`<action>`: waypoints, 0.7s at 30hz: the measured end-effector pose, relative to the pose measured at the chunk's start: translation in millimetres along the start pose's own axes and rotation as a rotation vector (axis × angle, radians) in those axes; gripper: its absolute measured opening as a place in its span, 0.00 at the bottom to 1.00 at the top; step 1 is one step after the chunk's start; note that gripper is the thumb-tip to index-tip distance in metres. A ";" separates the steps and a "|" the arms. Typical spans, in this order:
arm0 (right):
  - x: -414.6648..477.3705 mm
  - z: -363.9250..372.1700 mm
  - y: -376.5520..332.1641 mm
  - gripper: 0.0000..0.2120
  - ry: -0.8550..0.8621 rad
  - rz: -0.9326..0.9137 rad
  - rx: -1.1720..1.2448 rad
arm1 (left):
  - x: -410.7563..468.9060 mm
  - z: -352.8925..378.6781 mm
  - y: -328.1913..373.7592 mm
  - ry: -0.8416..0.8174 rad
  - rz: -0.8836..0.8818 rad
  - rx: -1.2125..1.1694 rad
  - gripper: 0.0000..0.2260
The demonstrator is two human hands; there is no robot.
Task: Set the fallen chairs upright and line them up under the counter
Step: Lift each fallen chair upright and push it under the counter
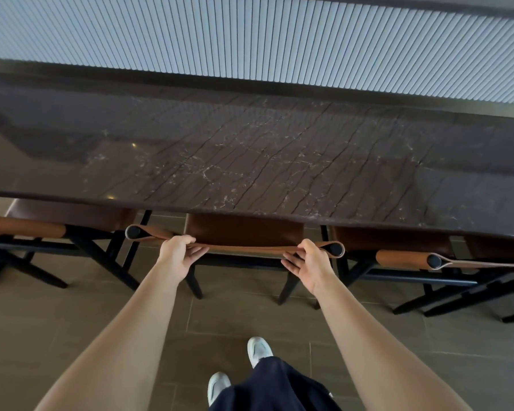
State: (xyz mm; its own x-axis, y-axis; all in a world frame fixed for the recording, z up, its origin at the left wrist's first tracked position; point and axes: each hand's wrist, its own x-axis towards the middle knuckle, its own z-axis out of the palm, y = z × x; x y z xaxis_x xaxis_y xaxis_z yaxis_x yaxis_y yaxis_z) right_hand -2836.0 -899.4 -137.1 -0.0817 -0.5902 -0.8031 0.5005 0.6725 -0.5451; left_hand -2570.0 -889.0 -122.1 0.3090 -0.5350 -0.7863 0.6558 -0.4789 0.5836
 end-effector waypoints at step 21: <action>3.4 8.6 14.2 0.06 0.013 -0.123 0.129 | 21.1 -7.0 4.5 -0.005 0.025 -0.059 0.20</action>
State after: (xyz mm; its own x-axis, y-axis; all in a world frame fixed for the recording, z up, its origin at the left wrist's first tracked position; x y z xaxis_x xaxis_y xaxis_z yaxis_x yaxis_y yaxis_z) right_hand -2821.7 -895.6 -145.5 -0.1599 -0.6585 -0.7354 0.5922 0.5321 -0.6052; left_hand -2555.7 -897.5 -137.5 0.3227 -0.5500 -0.7703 0.6871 -0.4236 0.5903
